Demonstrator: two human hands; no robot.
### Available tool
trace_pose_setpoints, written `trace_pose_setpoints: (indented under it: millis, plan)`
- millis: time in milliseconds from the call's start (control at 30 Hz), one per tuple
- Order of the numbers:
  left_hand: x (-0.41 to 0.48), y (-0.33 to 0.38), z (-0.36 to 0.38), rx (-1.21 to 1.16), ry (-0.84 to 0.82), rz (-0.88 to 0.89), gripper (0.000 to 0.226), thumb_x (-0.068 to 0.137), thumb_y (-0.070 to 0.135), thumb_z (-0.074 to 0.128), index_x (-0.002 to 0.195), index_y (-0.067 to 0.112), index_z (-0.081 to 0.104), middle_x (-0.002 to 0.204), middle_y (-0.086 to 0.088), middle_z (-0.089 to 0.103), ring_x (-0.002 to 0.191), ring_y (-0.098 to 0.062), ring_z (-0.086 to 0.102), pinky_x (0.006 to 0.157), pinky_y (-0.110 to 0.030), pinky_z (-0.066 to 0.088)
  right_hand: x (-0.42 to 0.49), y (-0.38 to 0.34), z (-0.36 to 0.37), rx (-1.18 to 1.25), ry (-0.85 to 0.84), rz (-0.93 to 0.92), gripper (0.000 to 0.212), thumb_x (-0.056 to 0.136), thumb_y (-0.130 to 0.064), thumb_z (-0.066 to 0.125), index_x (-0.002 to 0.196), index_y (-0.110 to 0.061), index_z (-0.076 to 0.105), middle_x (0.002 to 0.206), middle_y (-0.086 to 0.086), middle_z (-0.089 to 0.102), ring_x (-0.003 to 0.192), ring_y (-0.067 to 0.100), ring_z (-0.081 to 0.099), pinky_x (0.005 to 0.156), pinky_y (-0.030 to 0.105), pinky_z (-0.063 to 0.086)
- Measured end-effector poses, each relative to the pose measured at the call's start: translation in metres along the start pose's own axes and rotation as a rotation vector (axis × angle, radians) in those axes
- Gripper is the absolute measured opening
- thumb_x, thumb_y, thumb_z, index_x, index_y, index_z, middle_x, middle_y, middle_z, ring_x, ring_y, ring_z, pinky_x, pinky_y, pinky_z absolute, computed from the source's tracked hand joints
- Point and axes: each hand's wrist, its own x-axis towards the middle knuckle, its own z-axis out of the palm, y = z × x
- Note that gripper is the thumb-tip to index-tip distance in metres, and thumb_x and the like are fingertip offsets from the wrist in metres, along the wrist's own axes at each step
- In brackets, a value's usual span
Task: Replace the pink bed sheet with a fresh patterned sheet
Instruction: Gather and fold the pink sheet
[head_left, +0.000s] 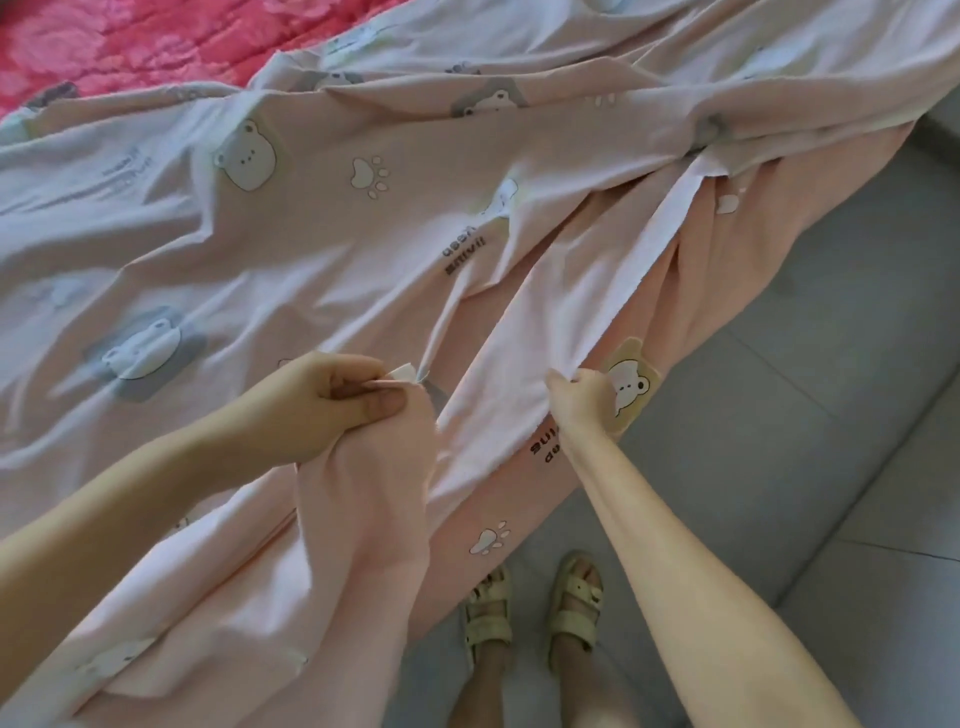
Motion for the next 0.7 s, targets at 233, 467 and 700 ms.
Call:
trace_pose_setpoints:
  millis: [233, 467, 700]
  plan:
    - [0.010, 0.024, 0.011, 0.099, -0.169, -0.037, 0.021, 0.085, 0.029, 0.063, 0.078, 0.009, 0.066, 0.064, 0.013, 0.061, 0.056, 0.000, 0.050, 0.055, -0.009, 0.039, -0.030, 0.107, -0.193, -0.343, 0.483, 0.072, 0.038, 0.080, -0.024, 0.061, 0.050, -0.005, 0.047, 0.047, 0.010, 0.042, 0.055, 0.031, 0.036, 0.050, 0.033, 0.025]
    - [0.016, 0.027, 0.019, 0.159, -0.152, -0.027, 0.030, 0.087, 0.027, 0.063, 0.084, -0.003, 0.062, 0.070, 0.000, 0.056, 0.059, -0.006, 0.048, 0.056, -0.016, 0.038, -0.028, 0.073, -0.123, -0.494, -0.034, 0.177, 0.061, 0.090, -0.055, 0.050, 0.131, -0.009, 0.052, 0.121, 0.009, 0.062, 0.112, 0.028, 0.058, 0.082, 0.035, 0.046]
    - [0.015, 0.075, 0.000, 0.213, -0.186, 0.104, 0.037, 0.086, 0.023, 0.065, 0.055, 0.014, 0.047, 0.049, 0.007, 0.040, 0.047, -0.003, 0.035, 0.049, -0.017, 0.030, -0.142, -0.089, -0.073, 0.184, -0.800, -0.243, 0.028, 0.079, -0.023, 0.076, 0.104, -0.027, 0.064, 0.089, -0.014, 0.065, 0.084, 0.000, 0.062, 0.076, 0.022, 0.052]
